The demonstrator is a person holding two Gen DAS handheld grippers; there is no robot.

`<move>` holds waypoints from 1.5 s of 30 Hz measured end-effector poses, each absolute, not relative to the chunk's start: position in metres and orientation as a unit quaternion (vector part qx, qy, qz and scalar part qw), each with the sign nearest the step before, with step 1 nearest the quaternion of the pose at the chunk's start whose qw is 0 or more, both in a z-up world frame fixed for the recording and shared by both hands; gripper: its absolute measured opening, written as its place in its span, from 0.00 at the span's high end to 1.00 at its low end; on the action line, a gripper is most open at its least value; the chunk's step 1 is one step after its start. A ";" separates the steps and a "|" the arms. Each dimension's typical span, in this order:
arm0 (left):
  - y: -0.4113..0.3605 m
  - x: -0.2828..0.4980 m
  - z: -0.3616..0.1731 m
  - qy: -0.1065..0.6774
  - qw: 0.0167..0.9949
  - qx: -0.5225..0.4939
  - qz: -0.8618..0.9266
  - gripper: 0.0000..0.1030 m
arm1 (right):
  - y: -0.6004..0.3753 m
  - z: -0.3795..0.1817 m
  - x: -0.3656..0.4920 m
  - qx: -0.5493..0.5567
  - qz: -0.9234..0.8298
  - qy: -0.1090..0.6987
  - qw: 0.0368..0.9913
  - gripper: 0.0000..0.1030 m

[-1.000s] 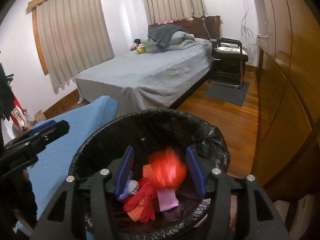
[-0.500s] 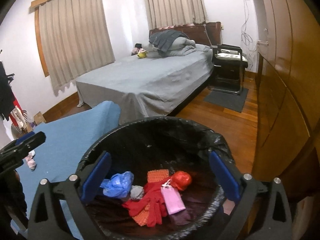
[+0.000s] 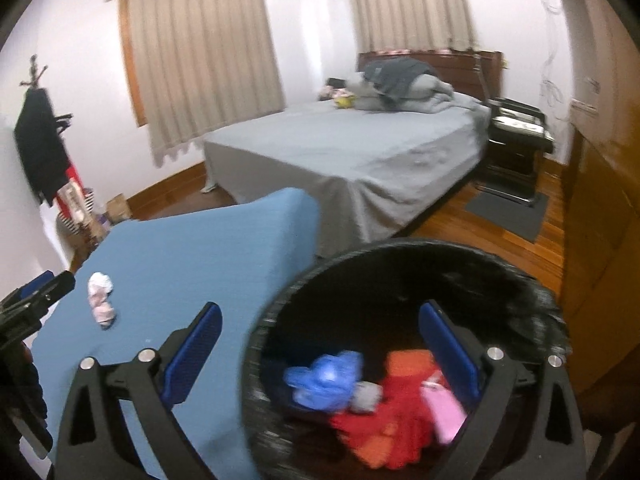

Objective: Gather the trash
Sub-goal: 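Move both open tools back over the blanket toward the pink sock, then grasp the pink sock with the right tool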

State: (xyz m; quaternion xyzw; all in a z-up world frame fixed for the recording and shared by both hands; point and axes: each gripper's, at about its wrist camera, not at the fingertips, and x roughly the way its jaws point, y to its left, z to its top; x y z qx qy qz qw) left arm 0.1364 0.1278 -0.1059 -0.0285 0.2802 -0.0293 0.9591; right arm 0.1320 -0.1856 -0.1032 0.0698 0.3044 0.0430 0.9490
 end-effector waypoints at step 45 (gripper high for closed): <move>0.345 0.134 -0.178 0.336 0.931 -0.085 0.116 0.12 | 0.121 -0.189 0.222 -0.022 0.253 0.392 0.884 0.14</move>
